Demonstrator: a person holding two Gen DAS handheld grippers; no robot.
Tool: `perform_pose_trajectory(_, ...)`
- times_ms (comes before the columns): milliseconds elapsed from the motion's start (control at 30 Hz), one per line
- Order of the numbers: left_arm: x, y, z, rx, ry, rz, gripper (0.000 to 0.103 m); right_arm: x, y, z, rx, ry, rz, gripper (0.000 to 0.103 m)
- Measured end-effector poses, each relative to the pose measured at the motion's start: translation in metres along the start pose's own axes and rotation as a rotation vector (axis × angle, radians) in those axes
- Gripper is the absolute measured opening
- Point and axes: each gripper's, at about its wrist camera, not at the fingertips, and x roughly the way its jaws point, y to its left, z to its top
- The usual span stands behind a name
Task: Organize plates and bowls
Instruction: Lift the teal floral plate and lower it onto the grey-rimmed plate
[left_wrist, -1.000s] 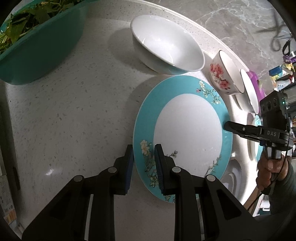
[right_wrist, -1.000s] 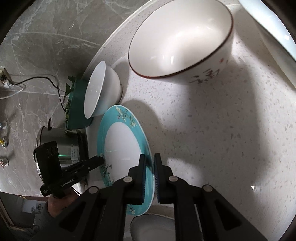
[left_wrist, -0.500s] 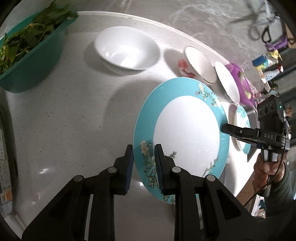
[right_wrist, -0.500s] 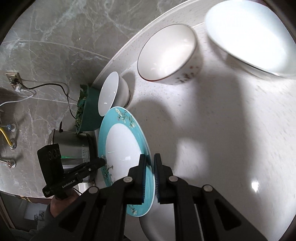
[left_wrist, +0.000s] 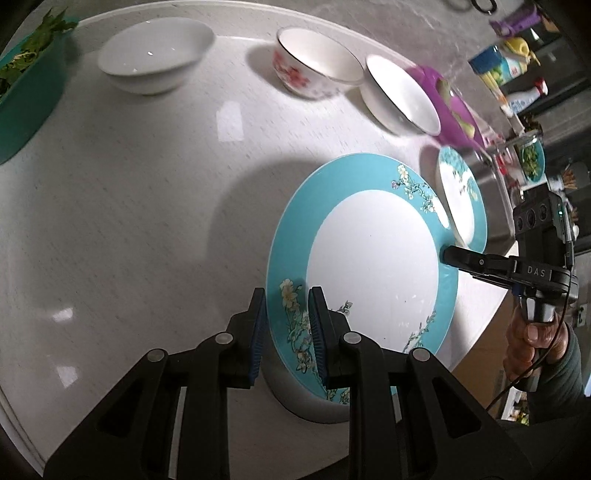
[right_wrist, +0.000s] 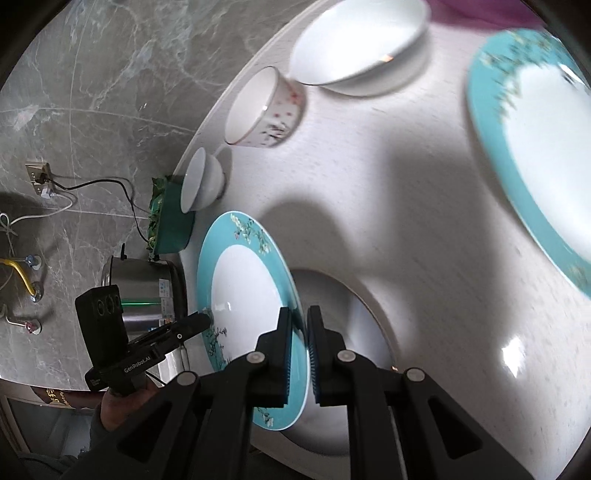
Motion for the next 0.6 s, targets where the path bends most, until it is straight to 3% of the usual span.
perform_pose_trajectory(333,0.014,-0.019,-0.040,0.020,0.016,0.061,0.020,-0.002,-0.022,-0.025,-0.010,0.015,-0.021,0.013)
perform_pose_trajectory(600,0.039,-0.016,-0.041,0.008,0.044,0.072,0.020,0.004,-0.027,-0.035,-0.017,0.024,-0.038,0.013)
